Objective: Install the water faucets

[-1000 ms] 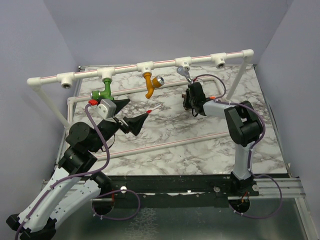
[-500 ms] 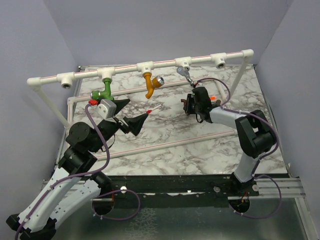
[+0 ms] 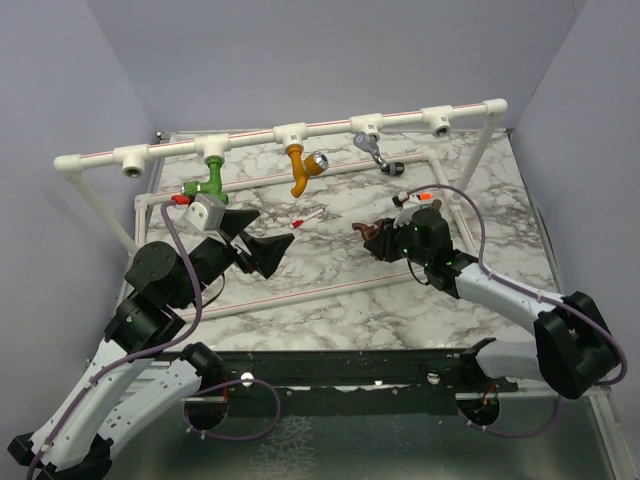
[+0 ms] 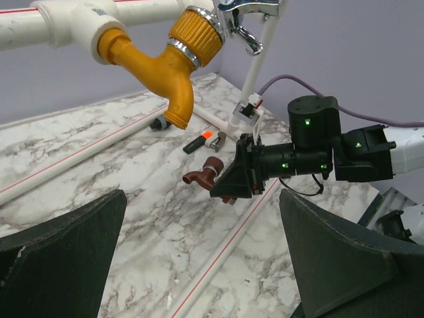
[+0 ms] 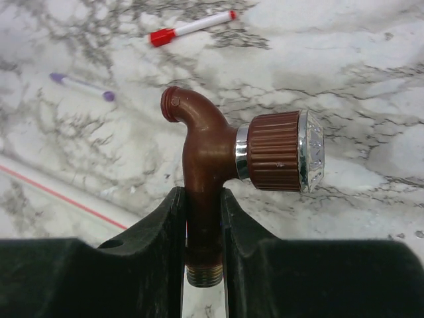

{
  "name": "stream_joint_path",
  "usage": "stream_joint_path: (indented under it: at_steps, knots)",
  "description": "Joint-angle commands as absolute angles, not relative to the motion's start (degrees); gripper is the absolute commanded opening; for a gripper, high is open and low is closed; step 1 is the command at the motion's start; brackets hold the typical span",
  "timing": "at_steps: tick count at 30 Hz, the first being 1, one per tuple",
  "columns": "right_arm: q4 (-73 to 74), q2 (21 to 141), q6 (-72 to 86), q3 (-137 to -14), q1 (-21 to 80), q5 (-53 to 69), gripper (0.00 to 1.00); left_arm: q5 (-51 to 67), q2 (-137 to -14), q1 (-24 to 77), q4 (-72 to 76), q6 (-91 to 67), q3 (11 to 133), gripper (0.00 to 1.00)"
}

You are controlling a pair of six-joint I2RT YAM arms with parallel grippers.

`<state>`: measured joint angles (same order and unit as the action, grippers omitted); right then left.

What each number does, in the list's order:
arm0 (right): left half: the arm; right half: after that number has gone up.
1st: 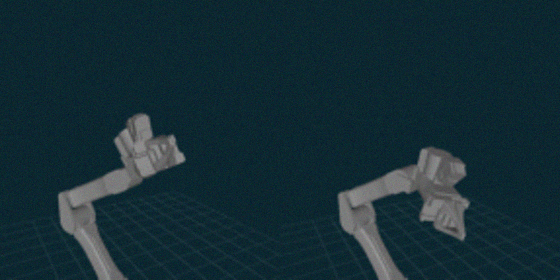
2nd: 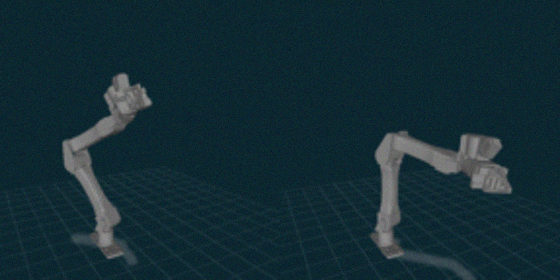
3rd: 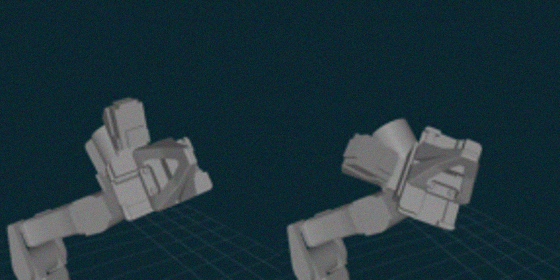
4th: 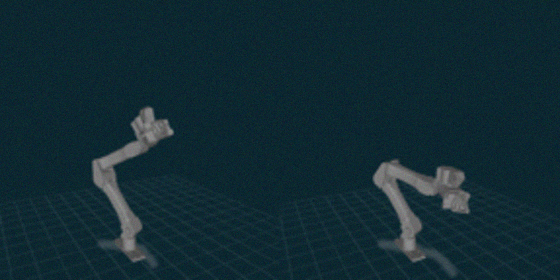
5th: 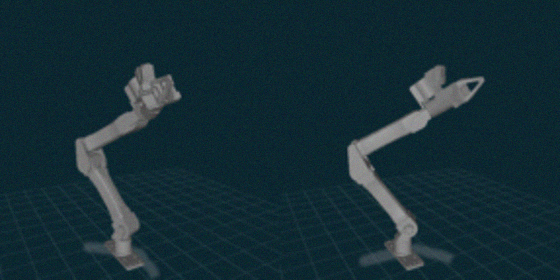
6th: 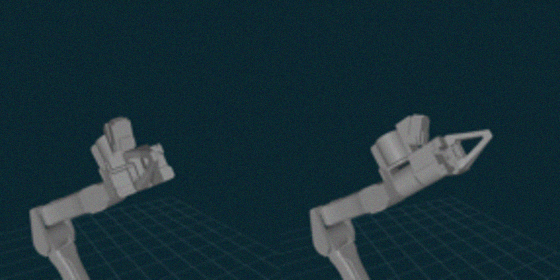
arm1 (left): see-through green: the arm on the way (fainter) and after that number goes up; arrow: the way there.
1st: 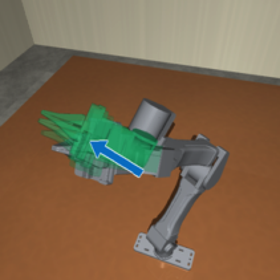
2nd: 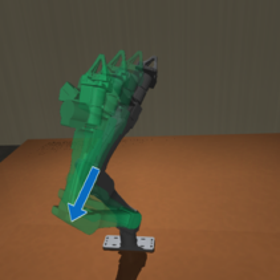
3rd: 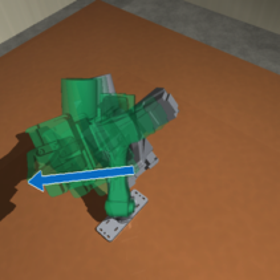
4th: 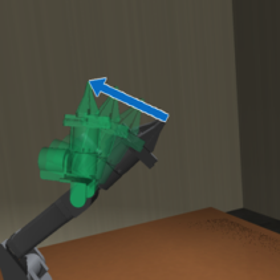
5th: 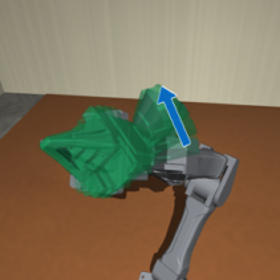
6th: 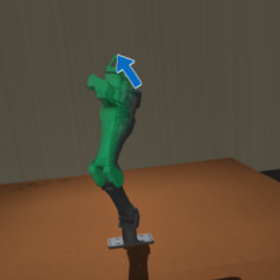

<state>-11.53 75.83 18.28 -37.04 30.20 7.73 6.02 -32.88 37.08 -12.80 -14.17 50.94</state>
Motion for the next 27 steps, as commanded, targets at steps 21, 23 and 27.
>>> stream_joint_path:
  at_steps: [21, 23, 27]
  knots:
    - [-36.9, 57.4, -15.5, -20.3, 51.7, 32.5, 0.01, 16.5, -31.6, 36.8, -35.1, -22.9, 55.5, 0.99]
    - [-35.2, 59.1, -17.7, -22.3, 52.7, 35.2, 0.01, 17.1, -32.0, 36.8, -36.6, -22.5, 56.0, 0.99]
    - [-29.3, 61.3, -24.4, -26.8, 55.1, 38.0, 0.01, 18.3, -32.7, 36.8, -39.4, -22.3, 56.4, 0.99]
